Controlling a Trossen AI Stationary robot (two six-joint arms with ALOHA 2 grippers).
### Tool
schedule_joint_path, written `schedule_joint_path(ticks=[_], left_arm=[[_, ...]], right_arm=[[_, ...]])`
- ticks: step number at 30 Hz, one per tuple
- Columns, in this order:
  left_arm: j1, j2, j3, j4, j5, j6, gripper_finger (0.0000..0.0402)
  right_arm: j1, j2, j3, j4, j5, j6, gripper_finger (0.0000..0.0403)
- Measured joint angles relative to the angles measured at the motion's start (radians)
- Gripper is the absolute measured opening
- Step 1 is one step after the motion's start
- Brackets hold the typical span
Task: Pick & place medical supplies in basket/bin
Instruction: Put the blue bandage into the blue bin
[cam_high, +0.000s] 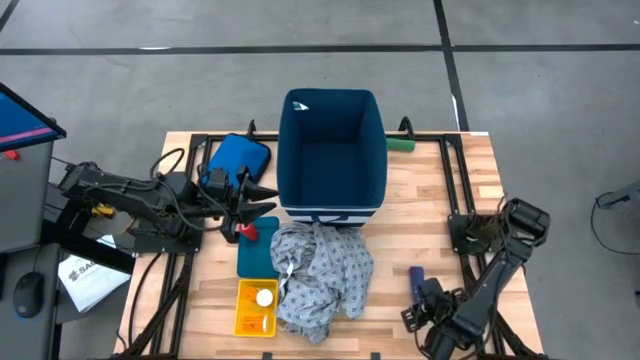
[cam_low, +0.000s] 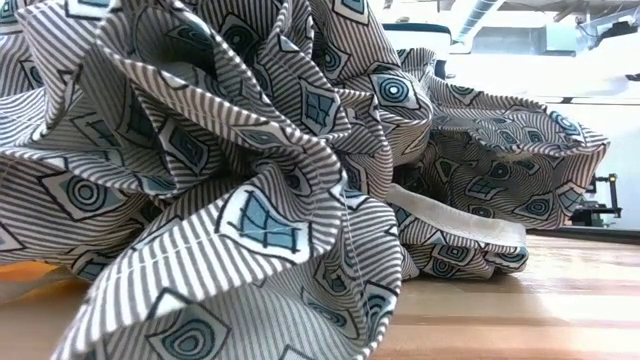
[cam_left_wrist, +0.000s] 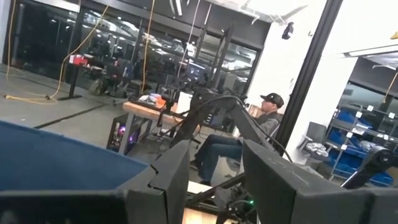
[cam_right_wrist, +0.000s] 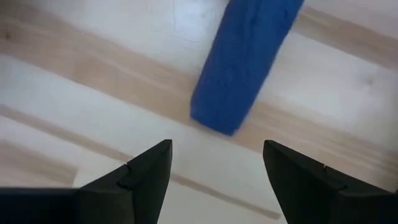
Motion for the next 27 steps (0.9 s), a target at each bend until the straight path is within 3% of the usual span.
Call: schedule_joint_path(ticks=[18,22,27], left_arm=[[-0.025,0.0,0.0,0.013,-0.001,0.0,0.014],[-0.025,0.0,0.0,0.018,-0.004,0.0,0.014],[-0.025,0.0,0.0,0.017,-0.004,0.0,0.014]], right_arm=[[0.002,0.0,-0.124,0.085,0.001,0.033,0.0246],[-0.007,0.0,-0.143,0.126,0.017,0.039,0.0221],[-0.025,-0.001,-0.159,0.16,0.033,0.043,0.0157]])
